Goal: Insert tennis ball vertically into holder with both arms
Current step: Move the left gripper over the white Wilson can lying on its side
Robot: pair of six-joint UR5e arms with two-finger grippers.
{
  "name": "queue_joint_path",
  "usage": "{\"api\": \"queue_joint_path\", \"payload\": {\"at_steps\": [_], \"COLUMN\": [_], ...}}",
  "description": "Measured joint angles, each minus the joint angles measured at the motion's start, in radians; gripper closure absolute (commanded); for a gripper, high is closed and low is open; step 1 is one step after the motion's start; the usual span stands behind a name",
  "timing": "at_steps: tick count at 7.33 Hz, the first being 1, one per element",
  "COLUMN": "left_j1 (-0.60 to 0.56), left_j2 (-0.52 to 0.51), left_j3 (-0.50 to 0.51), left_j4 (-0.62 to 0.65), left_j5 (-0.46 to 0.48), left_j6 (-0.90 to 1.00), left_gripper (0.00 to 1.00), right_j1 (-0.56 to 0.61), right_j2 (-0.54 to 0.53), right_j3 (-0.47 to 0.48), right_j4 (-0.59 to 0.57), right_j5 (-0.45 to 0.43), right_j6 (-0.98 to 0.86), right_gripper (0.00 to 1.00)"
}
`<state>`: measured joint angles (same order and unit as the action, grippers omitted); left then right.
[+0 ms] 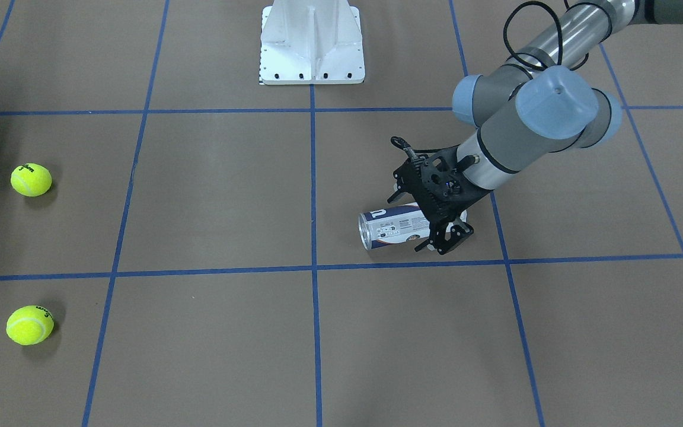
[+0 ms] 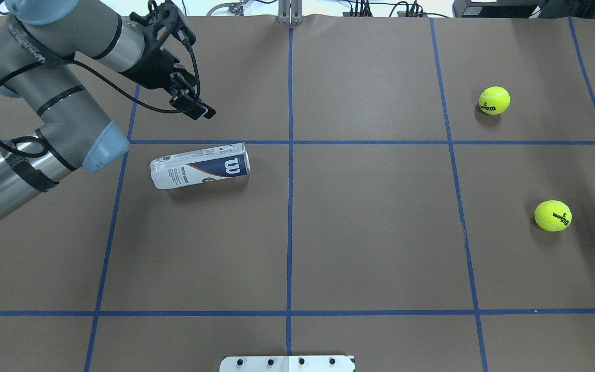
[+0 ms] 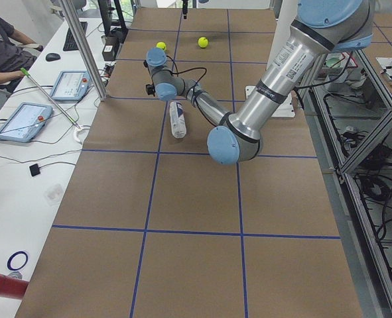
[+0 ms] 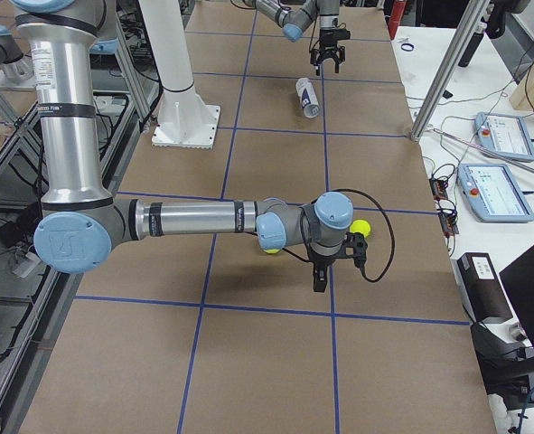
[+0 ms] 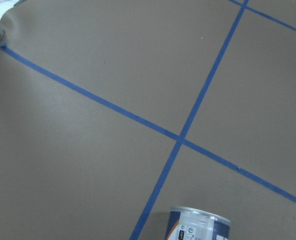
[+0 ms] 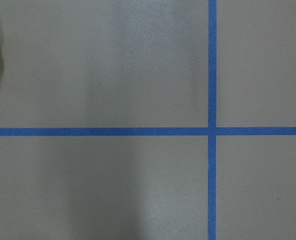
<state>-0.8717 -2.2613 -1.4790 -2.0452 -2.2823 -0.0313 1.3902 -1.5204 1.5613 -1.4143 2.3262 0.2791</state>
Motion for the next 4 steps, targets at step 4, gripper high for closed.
{"api": "queue_joint_path", "payload": {"at_steps": [4], "left_j1": [0.110], "left_j2": [-0.103], "left_j3": [-0.007], "left_j4": [0.265], "left_j5": [0.218], "left_j6": [0.163], "left_gripper": [0.01], "right_j1": [0.001], "right_j2": [-0.003], "right_j3": [0.004], "right_j4": [0.000], "right_j5": [0.011], "right_j6": [0.000], "right_gripper": [0.00]}}
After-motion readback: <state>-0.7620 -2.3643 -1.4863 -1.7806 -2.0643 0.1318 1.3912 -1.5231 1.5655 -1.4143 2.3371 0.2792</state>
